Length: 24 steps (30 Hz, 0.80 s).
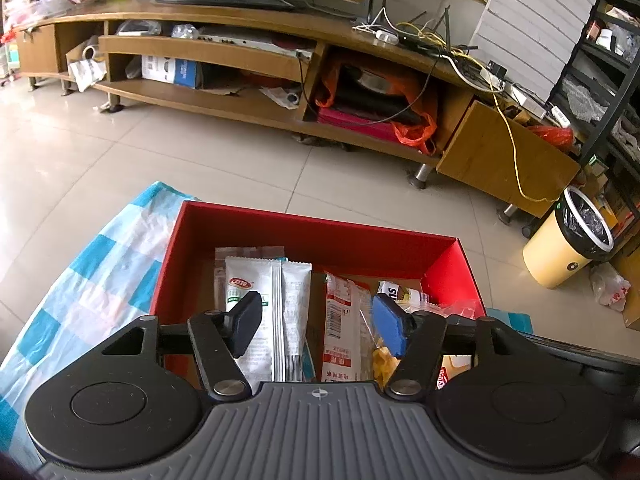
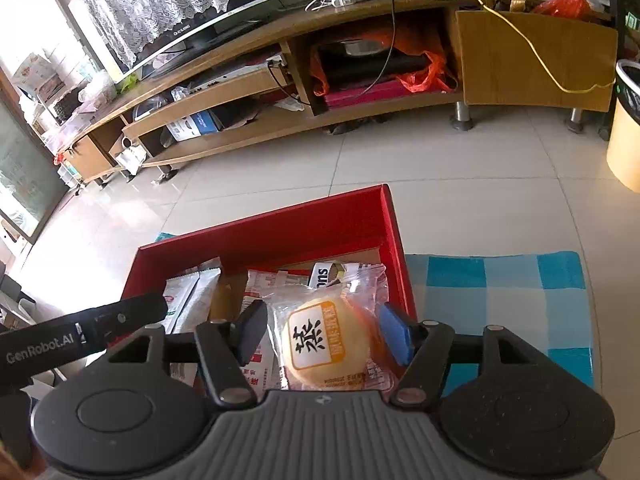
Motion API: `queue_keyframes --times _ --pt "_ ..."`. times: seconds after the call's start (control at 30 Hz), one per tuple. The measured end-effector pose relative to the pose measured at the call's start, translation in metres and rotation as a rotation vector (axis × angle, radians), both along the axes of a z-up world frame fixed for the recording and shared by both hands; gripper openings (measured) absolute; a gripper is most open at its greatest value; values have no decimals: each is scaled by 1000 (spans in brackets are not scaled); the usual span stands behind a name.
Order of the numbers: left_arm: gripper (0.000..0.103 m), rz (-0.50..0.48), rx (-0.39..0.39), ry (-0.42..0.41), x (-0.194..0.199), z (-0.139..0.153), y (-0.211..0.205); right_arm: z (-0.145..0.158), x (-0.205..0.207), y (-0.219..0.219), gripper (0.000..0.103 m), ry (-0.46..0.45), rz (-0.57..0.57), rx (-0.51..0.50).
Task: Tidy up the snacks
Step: 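Lower both snacks into the box and open both grippers, then move both tools back toward the sausage pack and Trolli bag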
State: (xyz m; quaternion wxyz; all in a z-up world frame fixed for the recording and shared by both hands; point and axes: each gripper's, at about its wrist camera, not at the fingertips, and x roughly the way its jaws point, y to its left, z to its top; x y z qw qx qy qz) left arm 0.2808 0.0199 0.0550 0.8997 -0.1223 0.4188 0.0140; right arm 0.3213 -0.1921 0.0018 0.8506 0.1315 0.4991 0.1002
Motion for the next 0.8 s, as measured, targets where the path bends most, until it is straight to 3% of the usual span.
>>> queue_keyframes --times 0.8 --pt "84 30 3 9 -51 6 28 18 -43 39 67 -28 145 -36"
